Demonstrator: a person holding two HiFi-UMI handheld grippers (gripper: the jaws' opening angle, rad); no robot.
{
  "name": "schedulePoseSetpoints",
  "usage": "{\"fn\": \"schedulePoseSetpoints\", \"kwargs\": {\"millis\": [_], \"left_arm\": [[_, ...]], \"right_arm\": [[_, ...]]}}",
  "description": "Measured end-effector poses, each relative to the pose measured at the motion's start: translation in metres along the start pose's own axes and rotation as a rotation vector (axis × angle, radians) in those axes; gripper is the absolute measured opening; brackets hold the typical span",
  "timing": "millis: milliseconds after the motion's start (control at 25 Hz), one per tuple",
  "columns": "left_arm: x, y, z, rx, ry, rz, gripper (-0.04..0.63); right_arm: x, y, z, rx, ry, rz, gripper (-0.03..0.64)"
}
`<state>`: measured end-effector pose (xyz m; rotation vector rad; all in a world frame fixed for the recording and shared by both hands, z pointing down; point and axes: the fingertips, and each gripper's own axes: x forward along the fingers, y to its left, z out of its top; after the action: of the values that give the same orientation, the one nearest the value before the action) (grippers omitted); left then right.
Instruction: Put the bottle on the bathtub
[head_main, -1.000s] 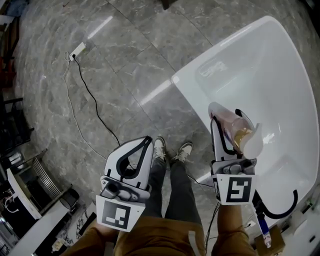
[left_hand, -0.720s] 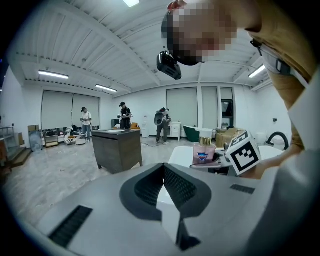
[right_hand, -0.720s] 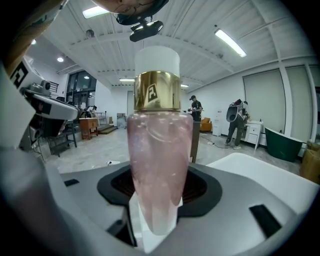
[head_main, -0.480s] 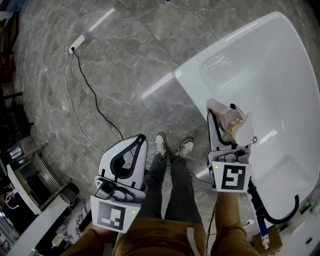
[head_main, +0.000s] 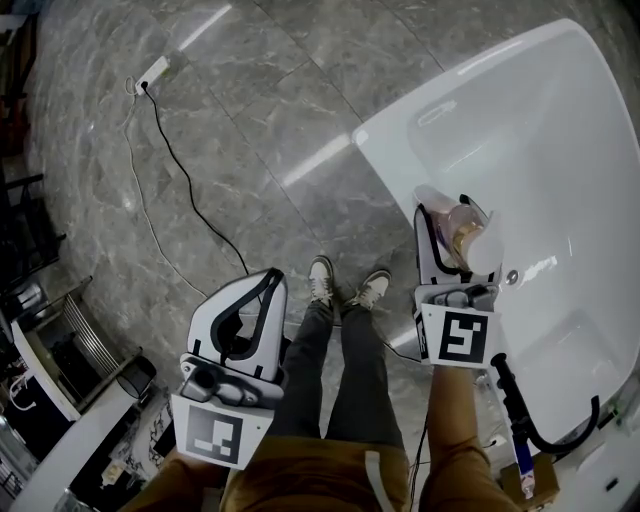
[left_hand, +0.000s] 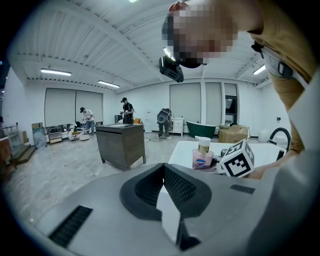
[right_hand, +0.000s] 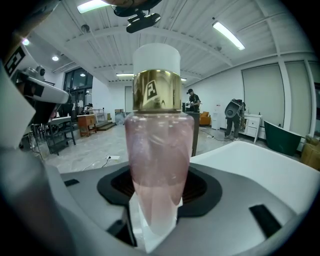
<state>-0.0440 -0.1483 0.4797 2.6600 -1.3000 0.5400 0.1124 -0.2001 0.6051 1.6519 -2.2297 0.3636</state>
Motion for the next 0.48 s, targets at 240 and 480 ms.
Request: {"fn": "schedulePoseSetpoints", "kwargs": {"millis": [240, 480], "left_arm": [[-0.001, 0.003, -0.008, -0.01, 0.016, 0.007, 0.008], [-0.001, 0.005, -0.016, -0.009, 0.028, 0.013, 0.008]], "right_arm": [[0.002, 0.001, -0.006, -0.003, 0.001, 0.0, 0.233], [0.002, -0.001, -0.009, -0.022, -0.007, -0.007, 0.233]]}}
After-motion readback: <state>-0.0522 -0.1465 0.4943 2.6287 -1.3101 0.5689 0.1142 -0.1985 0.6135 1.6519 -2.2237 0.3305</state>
